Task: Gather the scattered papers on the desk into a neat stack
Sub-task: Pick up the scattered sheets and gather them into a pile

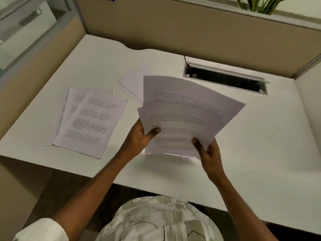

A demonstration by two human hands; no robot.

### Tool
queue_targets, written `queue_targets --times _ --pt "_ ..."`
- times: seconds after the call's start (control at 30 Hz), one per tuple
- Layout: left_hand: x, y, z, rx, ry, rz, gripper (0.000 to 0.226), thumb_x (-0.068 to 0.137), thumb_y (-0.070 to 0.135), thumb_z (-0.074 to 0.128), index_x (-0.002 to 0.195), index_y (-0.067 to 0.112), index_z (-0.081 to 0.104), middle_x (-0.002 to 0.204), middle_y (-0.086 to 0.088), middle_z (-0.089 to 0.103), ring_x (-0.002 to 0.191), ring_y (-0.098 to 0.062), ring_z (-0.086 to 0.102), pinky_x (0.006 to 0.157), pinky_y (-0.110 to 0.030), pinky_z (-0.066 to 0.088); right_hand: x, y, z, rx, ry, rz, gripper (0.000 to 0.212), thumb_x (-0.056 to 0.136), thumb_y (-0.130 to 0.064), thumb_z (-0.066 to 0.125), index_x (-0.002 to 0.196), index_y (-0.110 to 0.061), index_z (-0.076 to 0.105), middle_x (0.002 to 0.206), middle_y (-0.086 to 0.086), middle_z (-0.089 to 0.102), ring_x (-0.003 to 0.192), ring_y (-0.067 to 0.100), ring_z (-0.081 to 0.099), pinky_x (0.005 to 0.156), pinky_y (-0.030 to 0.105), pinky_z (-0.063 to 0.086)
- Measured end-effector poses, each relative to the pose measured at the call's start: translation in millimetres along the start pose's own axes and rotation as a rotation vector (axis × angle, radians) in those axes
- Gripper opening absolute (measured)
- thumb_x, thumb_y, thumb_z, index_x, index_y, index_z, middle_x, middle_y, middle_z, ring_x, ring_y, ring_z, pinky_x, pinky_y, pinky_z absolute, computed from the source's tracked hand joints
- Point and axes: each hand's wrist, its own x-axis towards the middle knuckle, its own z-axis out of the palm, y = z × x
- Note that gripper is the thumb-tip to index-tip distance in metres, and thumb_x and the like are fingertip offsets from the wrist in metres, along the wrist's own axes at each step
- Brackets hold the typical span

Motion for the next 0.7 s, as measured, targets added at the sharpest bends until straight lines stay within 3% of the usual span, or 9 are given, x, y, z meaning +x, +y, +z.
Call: queue_targets --times 0.07,0.13,0.23,0.33,0.47,0.57,0.63,0.7 --pt "-14.0 -5.4 4.5 -0.018 0.000 -0.010 0.050 0.081 0.041 0.077 0.121 0.059 0.052 0.108 0.028 0.067 0.109 0.002 0.065 0.075 -0.016 0.059 -3.2 12.1 -0.4 -0.070 -0.058 0.010 0.042 0.100 -0.027 0.064 0.140 -0.014 0.055 0.126 0.001 0.067 0.118 0.017 0.066 0.096 0.042 0.061" --pt "-26.8 -13.4 11.3 -0.026 0.025 -0.050 0.053 0.074 0.049 0.082 0.119 0.056 0.056 0.110 0.025 0.068 0.109 0.000 0.064 0.079 -0.016 0.058 -5.7 23.1 -3.0 -0.095 -0.113 0.025 0.038 0.101 -0.024 0.065 0.137 -0.015 0.057 0.122 -0.002 0.068 0.114 0.015 0.066 0.095 0.044 0.060" --pt "-42.2 -27.7 26.5 -0.064 0.039 -0.086 0.053 0.076 0.036 0.087 0.121 0.049 0.060 0.113 0.016 0.070 0.110 -0.003 0.065 0.083 -0.019 0.058 -8.9 34.3 -9.4 -0.112 -0.172 0.046 0.030 0.102 -0.021 0.065 0.130 -0.032 0.060 0.116 -0.019 0.068 0.112 0.007 0.065 0.091 0.033 0.060" --pt "-52.8 -32.9 44.5 -0.041 0.077 -0.120 0.054 0.081 0.025 0.084 0.113 0.060 0.059 0.108 0.024 0.069 0.105 0.005 0.064 0.078 -0.011 0.055 -8.7 41.6 -15.7 -0.129 -0.255 0.068 0.031 0.103 -0.021 0.064 0.125 -0.043 0.059 0.114 -0.026 0.067 0.111 0.002 0.065 0.092 0.028 0.059" --pt "-63.5 -37.9 55.3 -0.001 0.212 -0.143 0.045 0.089 0.029 0.074 0.105 0.069 0.060 0.104 0.034 0.069 0.102 0.011 0.063 0.075 -0.006 0.053 -5.1 46.3 -20.7 -0.148 -0.335 0.054 0.035 0.104 -0.022 0.064 0.139 -0.019 0.058 0.125 -0.008 0.068 0.114 0.002 0.064 0.094 0.020 0.055" --pt "-70.8 -42.7 51.4 0.002 0.316 -0.145 0.033 0.089 0.029 0.075 0.100 0.059 0.070 0.103 0.027 0.074 0.098 0.007 0.068 0.078 -0.010 0.055 9.0 44.4 -37.0 -0.176 -0.404 0.058 0.032 0.098 -0.025 0.073 0.125 -0.013 0.061 0.121 -0.006 0.069 0.112 0.009 0.066 0.092 0.021 0.054" --pt "-76.3 -45.9 42.1 -0.014 0.410 -0.150 0.028 0.090 0.025 0.075 0.100 0.051 0.073 0.102 0.027 0.074 0.096 0.008 0.069 0.077 -0.007 0.053 23.5 45.6 -53.5 -0.190 -0.347 0.113 0.035 0.090 -0.025 0.082 0.119 -0.014 0.065 0.121 -0.003 0.071 0.113 0.016 0.067 0.093 0.028 0.053" --pt "-81.3 -51.3 30.1 -0.036 0.481 -0.185 0.022 0.087 0.029 0.076 0.102 0.044 0.070 0.099 0.030 0.074 0.093 0.010 0.069 0.073 -0.006 0.053 39.3 51.9 -75.4 -0.309 -0.128 0.141 0.042 0.085 -0.028 0.086 0.120 -0.011 0.068 0.122 0.003 0.071 0.112 0.021 0.066 0.091 0.028 0.050"
